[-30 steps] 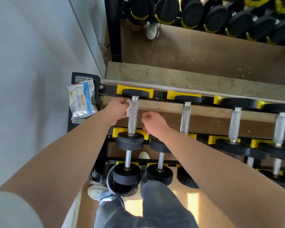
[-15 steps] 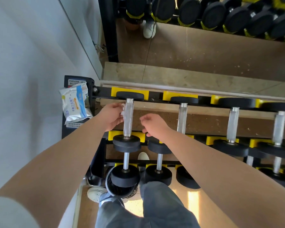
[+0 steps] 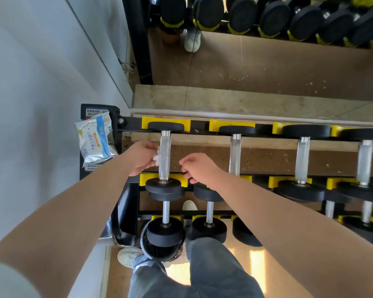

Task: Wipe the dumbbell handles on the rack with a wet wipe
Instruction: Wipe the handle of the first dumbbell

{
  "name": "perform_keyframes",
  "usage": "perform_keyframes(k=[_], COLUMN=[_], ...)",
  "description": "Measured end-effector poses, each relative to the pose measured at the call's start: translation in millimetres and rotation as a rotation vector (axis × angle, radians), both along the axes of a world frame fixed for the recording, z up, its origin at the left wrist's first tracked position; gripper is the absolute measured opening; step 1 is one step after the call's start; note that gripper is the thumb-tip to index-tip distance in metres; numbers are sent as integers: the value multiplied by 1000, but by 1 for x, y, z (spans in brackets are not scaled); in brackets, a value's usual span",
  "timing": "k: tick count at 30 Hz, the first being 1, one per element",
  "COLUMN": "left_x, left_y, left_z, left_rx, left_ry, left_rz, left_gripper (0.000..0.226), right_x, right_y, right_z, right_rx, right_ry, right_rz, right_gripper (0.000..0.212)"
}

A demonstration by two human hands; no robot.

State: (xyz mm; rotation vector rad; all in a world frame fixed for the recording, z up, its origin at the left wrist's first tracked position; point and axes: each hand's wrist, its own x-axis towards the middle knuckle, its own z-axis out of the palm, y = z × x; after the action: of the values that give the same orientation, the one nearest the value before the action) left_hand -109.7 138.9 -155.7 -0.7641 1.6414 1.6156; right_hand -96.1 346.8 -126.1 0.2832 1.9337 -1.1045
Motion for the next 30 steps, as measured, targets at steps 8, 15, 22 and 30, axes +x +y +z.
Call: perform_keyframes(k=[8,15,22,30], left_x=[15,-13,6,-11], left_y=[7,6,6,8], left_z=[5,3,8,9], left_rx=[34,161,31,141], left_ry=[-118,-41,-136,32], left_rz=[-207,158,-214,306], left_gripper=[41,40,38,37], right_x=[-5,-7,-12,-9], right_y=[7,10,14,13], right_z=[3,-2,-3,-3], right_rx=[44,64,60,74], right_ry=[-6,-52,-45,-61], right_rz=[-22,14,-27,17], right_gripper=[27,28,25,28])
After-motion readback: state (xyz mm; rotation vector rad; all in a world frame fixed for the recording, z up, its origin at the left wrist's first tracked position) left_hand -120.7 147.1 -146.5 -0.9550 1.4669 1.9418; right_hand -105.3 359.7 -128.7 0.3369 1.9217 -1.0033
